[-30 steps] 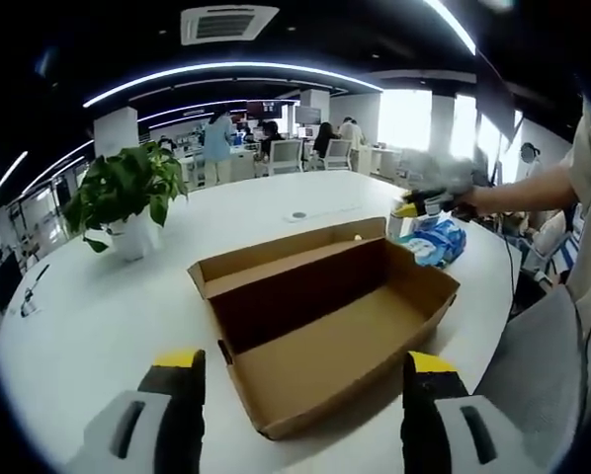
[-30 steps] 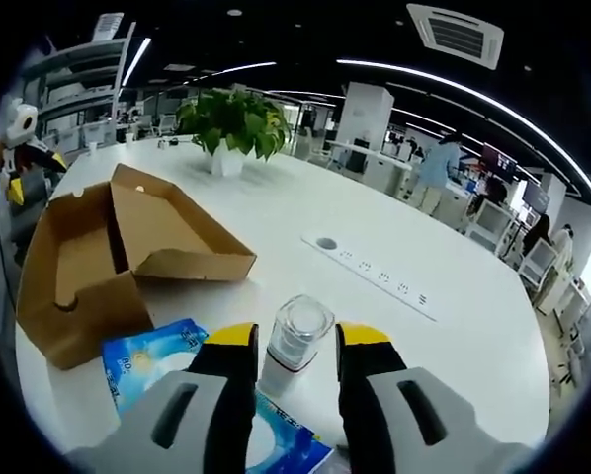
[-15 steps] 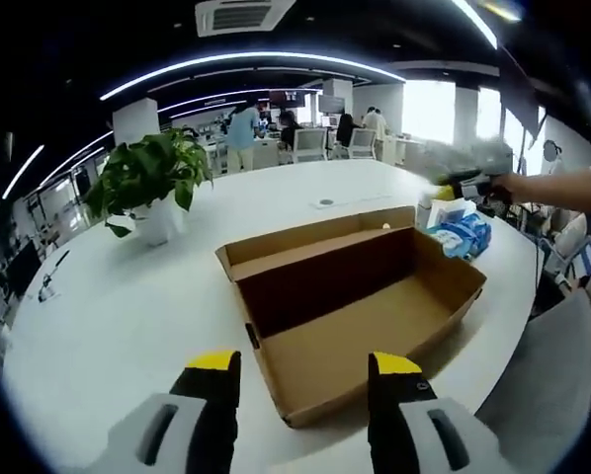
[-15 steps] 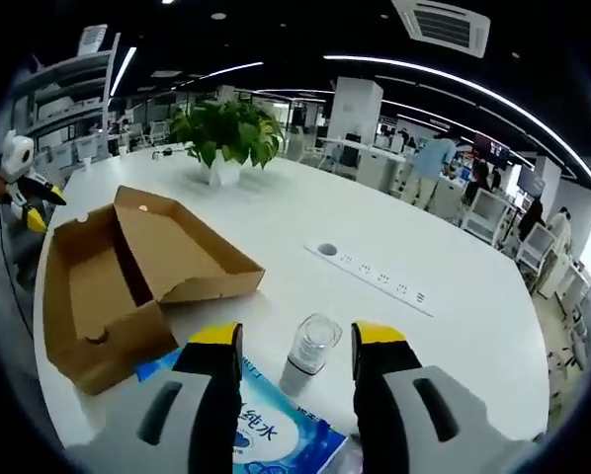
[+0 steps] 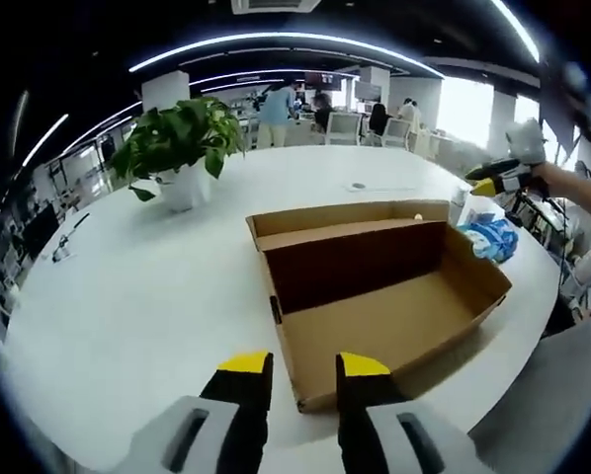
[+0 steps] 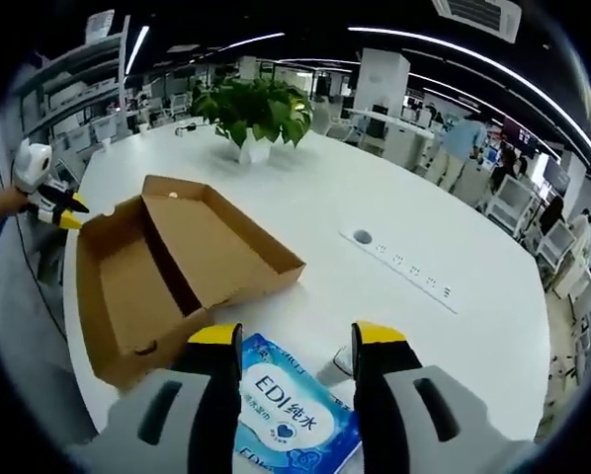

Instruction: Operate the shoe box by opening the lid, removing the specified soft item, and placing it in the target area until the item is outside and the box remains undamaged.

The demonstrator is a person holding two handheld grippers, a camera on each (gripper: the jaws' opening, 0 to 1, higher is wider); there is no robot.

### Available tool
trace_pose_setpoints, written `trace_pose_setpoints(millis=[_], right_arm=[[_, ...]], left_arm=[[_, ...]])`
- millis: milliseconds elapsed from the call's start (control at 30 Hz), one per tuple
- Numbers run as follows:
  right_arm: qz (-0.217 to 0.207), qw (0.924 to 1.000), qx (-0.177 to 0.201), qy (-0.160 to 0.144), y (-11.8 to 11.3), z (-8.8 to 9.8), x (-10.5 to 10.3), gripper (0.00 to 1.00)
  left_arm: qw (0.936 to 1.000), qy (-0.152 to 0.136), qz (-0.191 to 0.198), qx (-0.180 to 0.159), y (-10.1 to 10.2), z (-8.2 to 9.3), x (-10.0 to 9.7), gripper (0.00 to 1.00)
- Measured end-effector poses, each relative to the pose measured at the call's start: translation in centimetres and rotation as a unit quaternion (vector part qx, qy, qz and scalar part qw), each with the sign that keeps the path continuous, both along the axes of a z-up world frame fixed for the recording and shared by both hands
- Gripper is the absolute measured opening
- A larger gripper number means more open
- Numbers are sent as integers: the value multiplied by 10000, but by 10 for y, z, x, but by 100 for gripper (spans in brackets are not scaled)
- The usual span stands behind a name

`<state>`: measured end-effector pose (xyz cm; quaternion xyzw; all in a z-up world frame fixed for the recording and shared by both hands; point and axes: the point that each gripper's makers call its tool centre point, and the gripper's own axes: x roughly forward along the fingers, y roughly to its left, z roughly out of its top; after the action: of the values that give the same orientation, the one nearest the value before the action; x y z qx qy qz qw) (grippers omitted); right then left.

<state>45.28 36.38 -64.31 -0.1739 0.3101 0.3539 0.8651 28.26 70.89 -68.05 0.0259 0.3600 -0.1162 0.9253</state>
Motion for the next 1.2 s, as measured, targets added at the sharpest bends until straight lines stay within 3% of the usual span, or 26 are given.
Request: trace_pose_setpoints(millis=[233,400,500,933,1200], right_arm=[[-98,9975,45,692,12,-10,1,39],[-357,9897,199,1372,18,-23,0,39],[-378,9895,225,1377,22,-25,7,38],[-664,9761,441,2019,45,-47,21,33],[-941,9704,537,2159,56,-63,42,27]], left_arm=[[9993,252,257,-102,5,-10,0,16],[9979,420,483,-124,10,-16,1,11],[9972,528,499,-166,8,-20,-2,5],[9960,656,586,-176,9,-23,-2,4],[9956,730,571,-138,9,-24,-2,4]])
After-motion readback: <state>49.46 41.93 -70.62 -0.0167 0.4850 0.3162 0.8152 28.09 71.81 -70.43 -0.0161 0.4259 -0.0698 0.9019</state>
